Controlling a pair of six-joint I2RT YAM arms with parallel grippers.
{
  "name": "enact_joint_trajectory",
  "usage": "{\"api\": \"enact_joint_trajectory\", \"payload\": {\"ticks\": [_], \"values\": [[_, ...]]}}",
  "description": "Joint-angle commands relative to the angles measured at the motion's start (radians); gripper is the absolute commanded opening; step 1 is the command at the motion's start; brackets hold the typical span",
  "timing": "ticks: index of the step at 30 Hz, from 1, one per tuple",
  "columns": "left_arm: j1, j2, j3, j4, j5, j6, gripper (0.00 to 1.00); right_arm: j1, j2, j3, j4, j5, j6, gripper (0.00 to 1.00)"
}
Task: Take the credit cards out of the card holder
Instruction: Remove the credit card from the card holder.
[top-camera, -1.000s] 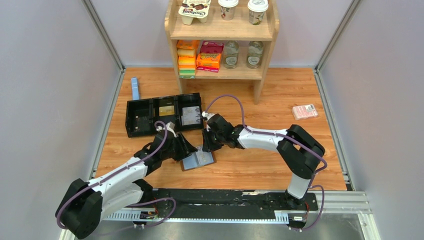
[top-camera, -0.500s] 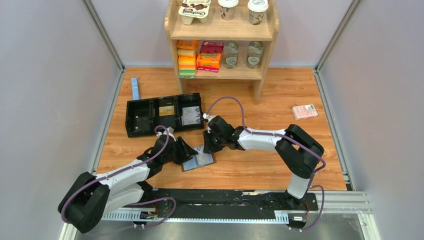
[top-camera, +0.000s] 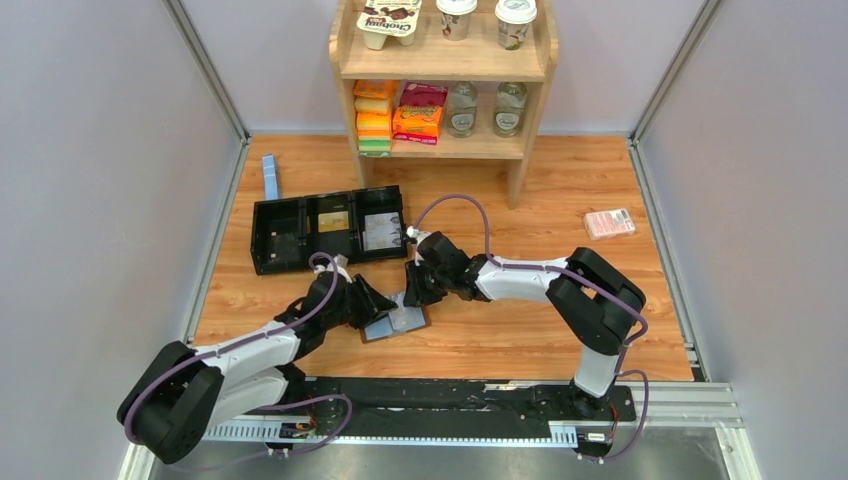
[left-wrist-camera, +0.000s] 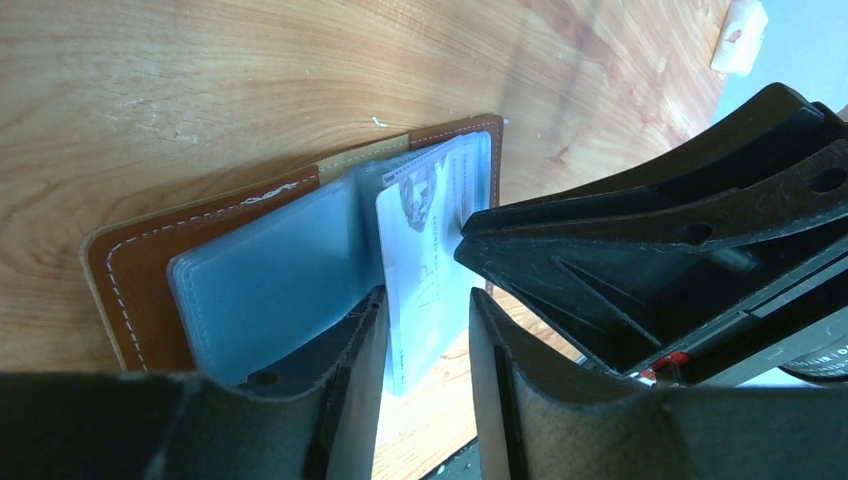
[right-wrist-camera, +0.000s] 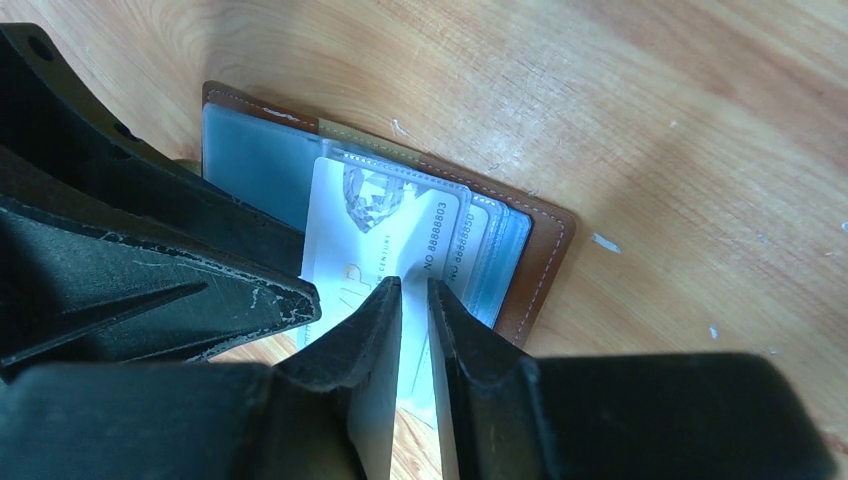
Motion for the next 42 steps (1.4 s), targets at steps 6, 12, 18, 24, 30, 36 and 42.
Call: {"api": "enact_joint_trajectory", "payload": {"ticks": [6, 12, 18, 24, 30, 36, 42], "values": [[-0.004, -0.088, -0.034, 0.151, 0.009, -0.026, 0.32, 0.005, 0.053, -0.024, -0.015, 0.001, 0.014, 0.22], [-0.004, -0.156, -0.075, 0.223, -0.014, -0.015, 0.26, 0.005, 0.06, -0.021, -0.012, -0.007, 0.016, 0.22], [-0.004, -0.139, -0.077, 0.269, 0.005, 0.003, 0.24, 0.005, 0.074, -0.015, -0.009, -0.019, 0.019, 0.22], [-0.004, -0.075, -0.077, 0.329, 0.034, 0.006, 0.24, 0.004, 0.083, -0.008, -0.007, -0.022, 0.02, 0.22], [-0.004, -0.094, -0.097, 0.329, 0.017, -0.004, 0.14, -0.001, 0.093, -0.016, -0.01, -0.014, 0.025, 0.22], [-0.004, -0.237, -0.1, 0.153, -0.06, -0.007, 0.0, -0.019, 0.132, -0.004, -0.05, -0.01, 0.037, 0.2], [-0.003, -0.421, -0.101, -0.092, -0.132, -0.017, 0.0, -0.038, 0.151, -0.008, -0.058, -0.014, 0.049, 0.18]]}}
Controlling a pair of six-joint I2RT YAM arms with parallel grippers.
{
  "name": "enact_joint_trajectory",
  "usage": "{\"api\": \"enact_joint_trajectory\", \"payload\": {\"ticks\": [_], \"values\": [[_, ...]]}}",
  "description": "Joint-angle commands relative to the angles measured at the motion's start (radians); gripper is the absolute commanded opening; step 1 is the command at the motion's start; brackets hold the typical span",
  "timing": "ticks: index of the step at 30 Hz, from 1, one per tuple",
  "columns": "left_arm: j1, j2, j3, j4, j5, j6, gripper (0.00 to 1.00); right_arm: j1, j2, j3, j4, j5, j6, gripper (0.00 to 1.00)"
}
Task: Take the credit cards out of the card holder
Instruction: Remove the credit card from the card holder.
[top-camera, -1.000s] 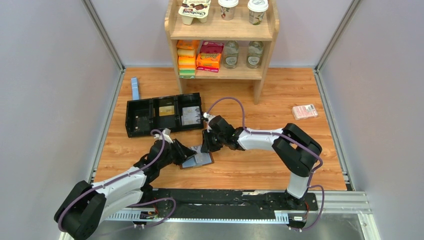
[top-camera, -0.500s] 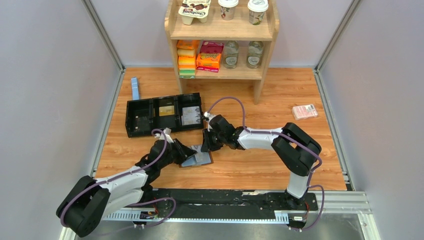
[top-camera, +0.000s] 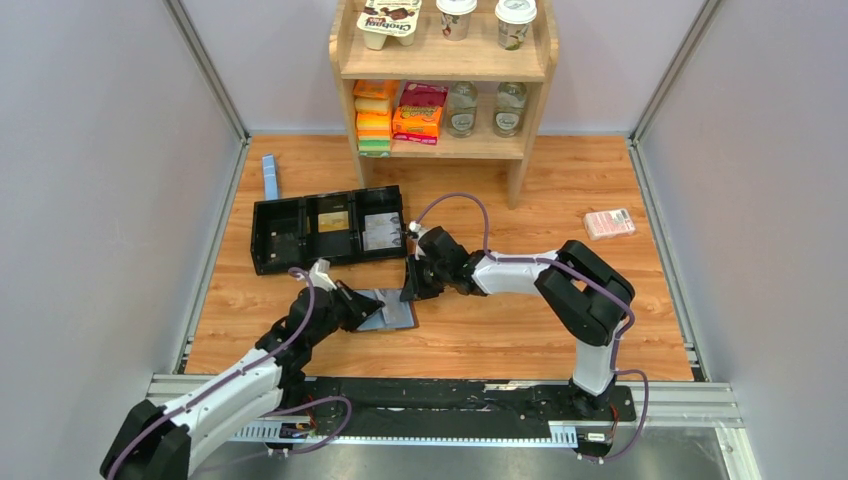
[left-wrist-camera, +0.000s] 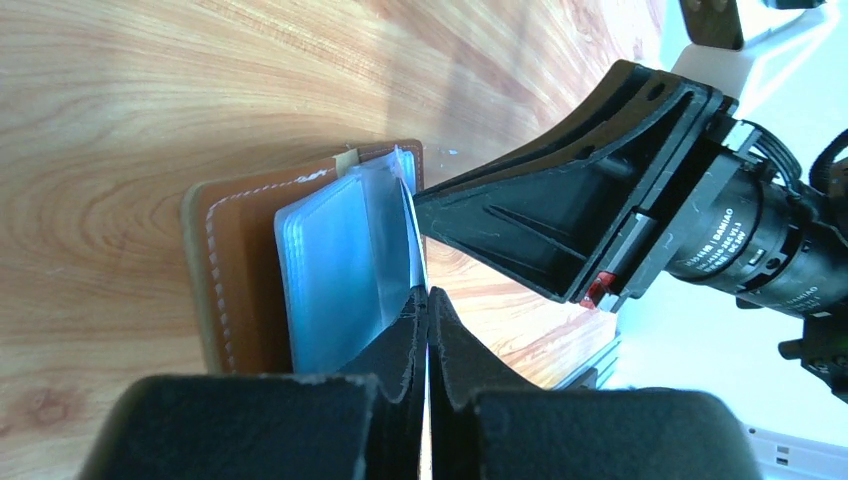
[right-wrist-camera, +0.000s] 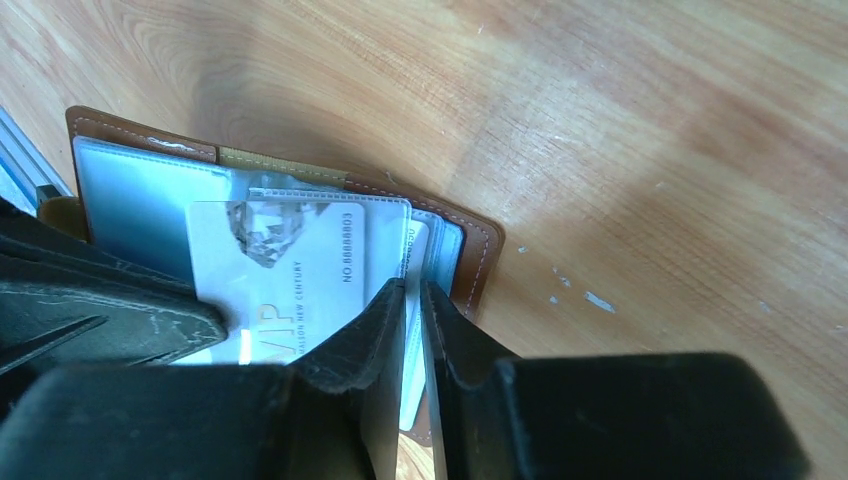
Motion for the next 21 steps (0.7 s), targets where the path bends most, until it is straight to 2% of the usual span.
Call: {"api": "enact_joint_trajectory", "payload": {"ticks": [1, 7, 12, 15, 18, 20, 21], "values": [[-0.005, -0.125, 0.014, -0.123, -0.042, -0.022, 0.0, 0.0, 0.084, -0.033, -0.122, 0.039, -0.013, 0.18], [-0.005, -0.186, 0.038, -0.304, -0.063, -0.015, 0.0, -0.003, 0.078, -0.031, -0.127, 0.049, -0.015, 0.18], [-0.003, -0.18, 0.101, -0.448, -0.103, 0.063, 0.0, -0.009, 0.068, -0.031, -0.141, 0.063, -0.027, 0.18], [-0.003, -0.153, 0.109, -0.436, -0.085, 0.084, 0.0, -0.009, 0.052, -0.025, -0.147, 0.068, -0.044, 0.19], [-0.003, -0.09, 0.086, -0.332, -0.034, 0.078, 0.0, -0.011, 0.039, -0.025, -0.139, 0.062, -0.056, 0.19], [-0.003, -0.053, 0.088, -0.291, -0.022, 0.077, 0.04, -0.011, 0.036, -0.028, -0.132, 0.049, -0.059, 0.19], [-0.003, -0.044, 0.091, -0.274, -0.016, 0.083, 0.09, -0.009, 0.036, -0.028, -0.127, 0.046, -0.058, 0.19]]}}
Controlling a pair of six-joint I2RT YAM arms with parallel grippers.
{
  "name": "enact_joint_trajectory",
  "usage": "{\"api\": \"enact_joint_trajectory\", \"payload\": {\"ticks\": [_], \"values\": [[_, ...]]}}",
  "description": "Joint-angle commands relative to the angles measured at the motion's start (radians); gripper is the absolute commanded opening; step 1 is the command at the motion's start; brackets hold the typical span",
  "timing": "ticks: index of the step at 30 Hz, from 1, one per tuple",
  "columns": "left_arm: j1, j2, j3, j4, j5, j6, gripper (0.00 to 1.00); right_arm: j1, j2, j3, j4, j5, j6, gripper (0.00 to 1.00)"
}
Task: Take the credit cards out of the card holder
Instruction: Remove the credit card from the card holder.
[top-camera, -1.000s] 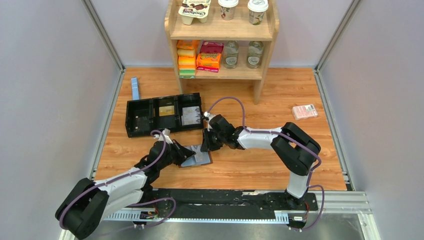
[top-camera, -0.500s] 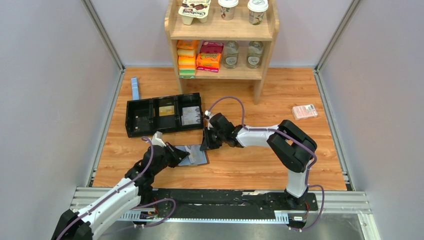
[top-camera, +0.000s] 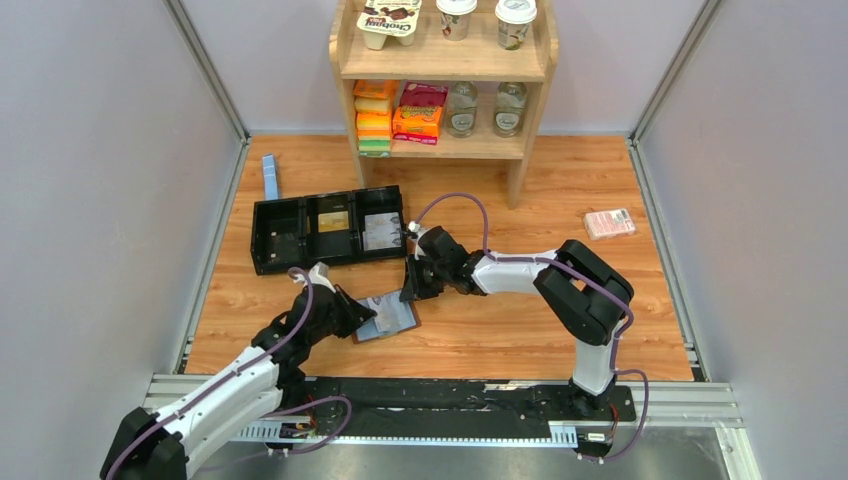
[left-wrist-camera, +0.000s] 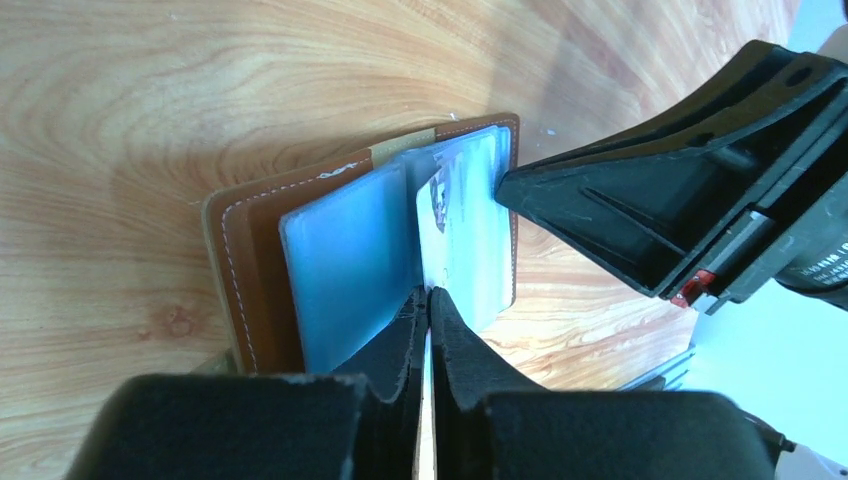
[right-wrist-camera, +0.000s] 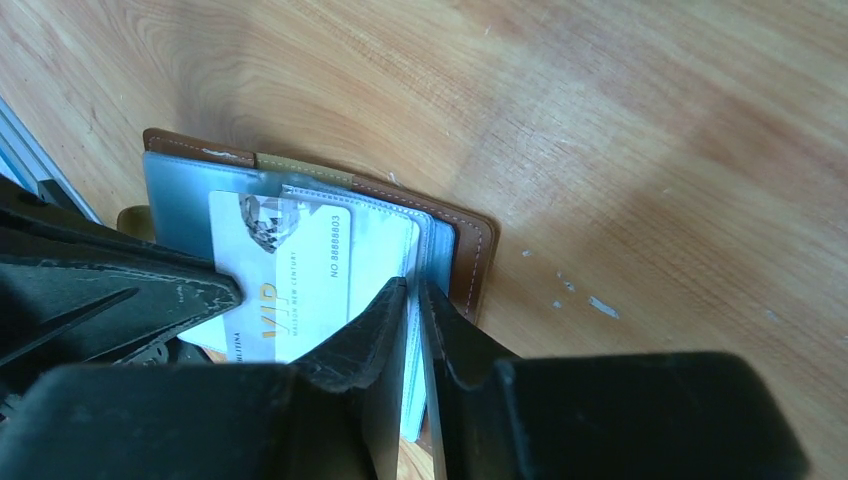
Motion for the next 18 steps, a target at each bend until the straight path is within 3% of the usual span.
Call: {"api": "enact_joint_trajectory", "payload": {"ticks": [1, 9, 18], "values": [[-0.003, 0.063, 0.02, 0.083, 0.044, 0.036, 0.12, -0.002, 0.033, -0.032, -0.132, 0.06, -0.054, 0.19], [-0.003, 0.123, 0.014, 0.136, 0.041, 0.019, 0.42, -0.002, 0.042, -0.035, -0.119, 0.045, -0.051, 0.19], [-0.003, 0.163, 0.002, 0.063, -0.01, -0.041, 0.51, -0.002, 0.037, -0.035, -0.116, 0.037, -0.054, 0.19]]}}
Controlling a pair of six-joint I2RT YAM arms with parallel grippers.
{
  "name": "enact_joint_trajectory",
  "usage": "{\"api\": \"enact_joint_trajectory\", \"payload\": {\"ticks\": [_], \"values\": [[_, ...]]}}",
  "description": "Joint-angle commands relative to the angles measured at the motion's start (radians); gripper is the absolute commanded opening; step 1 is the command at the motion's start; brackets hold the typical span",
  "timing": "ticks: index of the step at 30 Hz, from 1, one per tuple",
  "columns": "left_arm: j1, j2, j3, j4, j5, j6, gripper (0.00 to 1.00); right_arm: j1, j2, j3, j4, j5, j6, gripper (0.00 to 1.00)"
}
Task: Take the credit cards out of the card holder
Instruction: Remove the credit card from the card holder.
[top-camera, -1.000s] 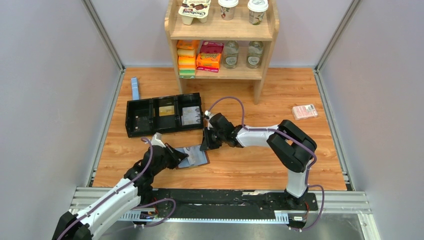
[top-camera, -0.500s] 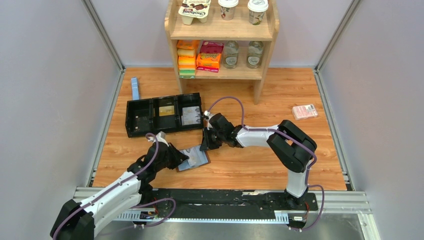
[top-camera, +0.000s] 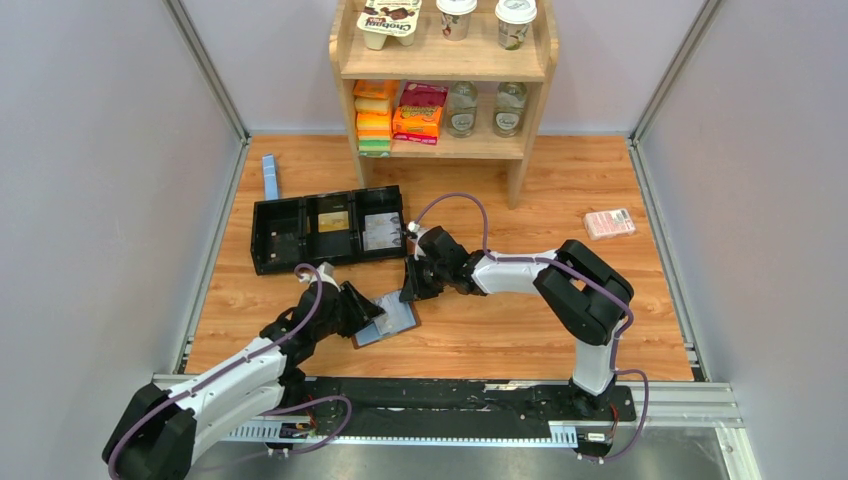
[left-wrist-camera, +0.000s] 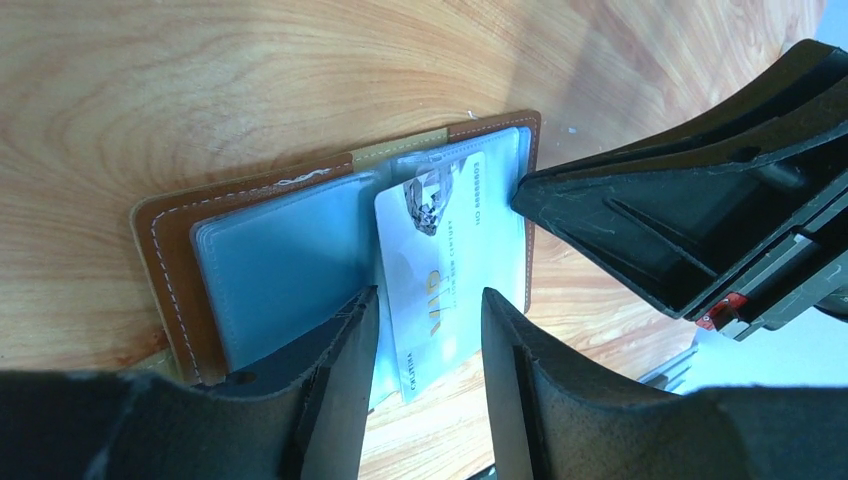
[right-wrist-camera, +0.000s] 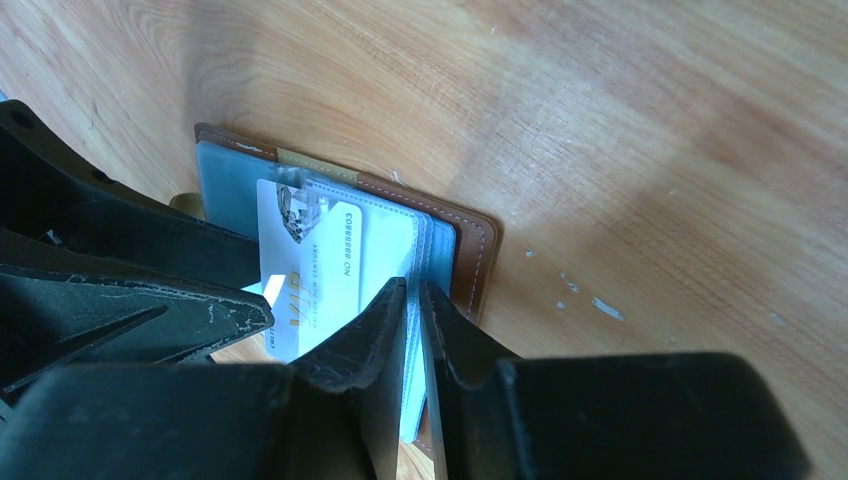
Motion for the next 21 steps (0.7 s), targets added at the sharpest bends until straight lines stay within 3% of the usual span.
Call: {"api": "enact_joint_trajectory", "payload": {"ticks": [1, 10, 21], "values": [[-0.003, -0.001, -0.001, -0.067, -0.042, -0.045, 0.52, -0.002, 0.039, -0.035, -0.117, 0.043, -0.047, 0.19], [-0.003, -0.048, -0.073, 0.019, -0.042, -0.119, 0.47, -0.002, 0.022, -0.033, -0.114, 0.035, -0.048, 0.19], [-0.003, -0.057, -0.072, 0.021, -0.04, -0.118, 0.45, 0.007, -0.131, 0.002, -0.113, 0.036, -0.062, 0.23]]}}
